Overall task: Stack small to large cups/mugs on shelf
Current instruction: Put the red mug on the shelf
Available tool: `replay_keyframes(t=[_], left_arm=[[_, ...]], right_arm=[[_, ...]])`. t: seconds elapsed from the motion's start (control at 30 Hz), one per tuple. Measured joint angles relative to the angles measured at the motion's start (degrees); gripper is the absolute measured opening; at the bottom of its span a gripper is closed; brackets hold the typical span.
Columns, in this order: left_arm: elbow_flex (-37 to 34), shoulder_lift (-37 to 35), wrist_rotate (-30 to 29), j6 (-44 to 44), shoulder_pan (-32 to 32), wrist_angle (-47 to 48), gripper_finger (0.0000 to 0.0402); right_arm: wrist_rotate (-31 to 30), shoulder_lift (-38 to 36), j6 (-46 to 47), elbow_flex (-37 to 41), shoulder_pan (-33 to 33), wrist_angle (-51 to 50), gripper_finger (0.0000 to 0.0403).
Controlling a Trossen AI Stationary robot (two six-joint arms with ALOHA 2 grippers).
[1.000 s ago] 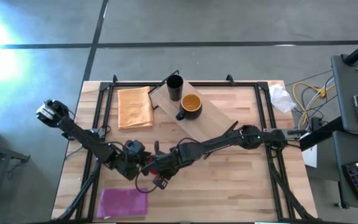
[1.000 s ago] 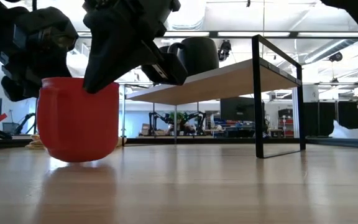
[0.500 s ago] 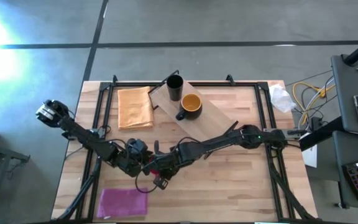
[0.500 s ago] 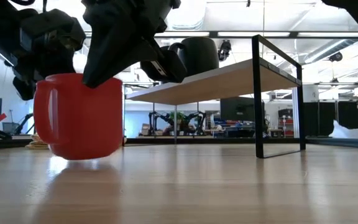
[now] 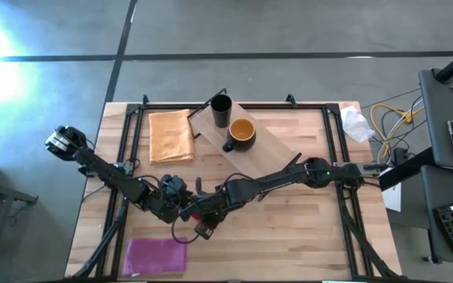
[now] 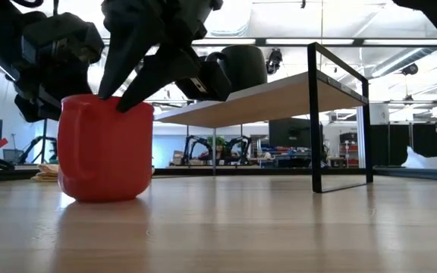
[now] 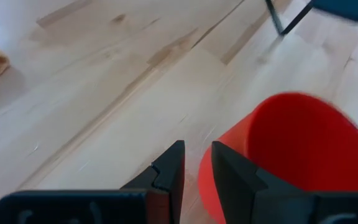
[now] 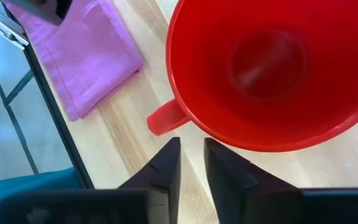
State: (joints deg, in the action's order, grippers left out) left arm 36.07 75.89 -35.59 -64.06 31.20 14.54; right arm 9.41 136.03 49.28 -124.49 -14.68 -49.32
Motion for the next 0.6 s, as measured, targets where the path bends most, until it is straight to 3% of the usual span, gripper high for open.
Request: replay_keyframes(t=[0.3,0.6], left_arm=[[0.0,-5.7,1.4,-0.1,0.1,6.0,0.0066],[0.0,-9.5,9.2,-3.9,5.6,6.1,0.0066]], right_arm=[[-2.6,-2.4,-1.3,0.0,-0.3,-0.3,0.0108],[-6.7,-5.3,-1.8,0.0,0.1,-3.3,0.0094]])
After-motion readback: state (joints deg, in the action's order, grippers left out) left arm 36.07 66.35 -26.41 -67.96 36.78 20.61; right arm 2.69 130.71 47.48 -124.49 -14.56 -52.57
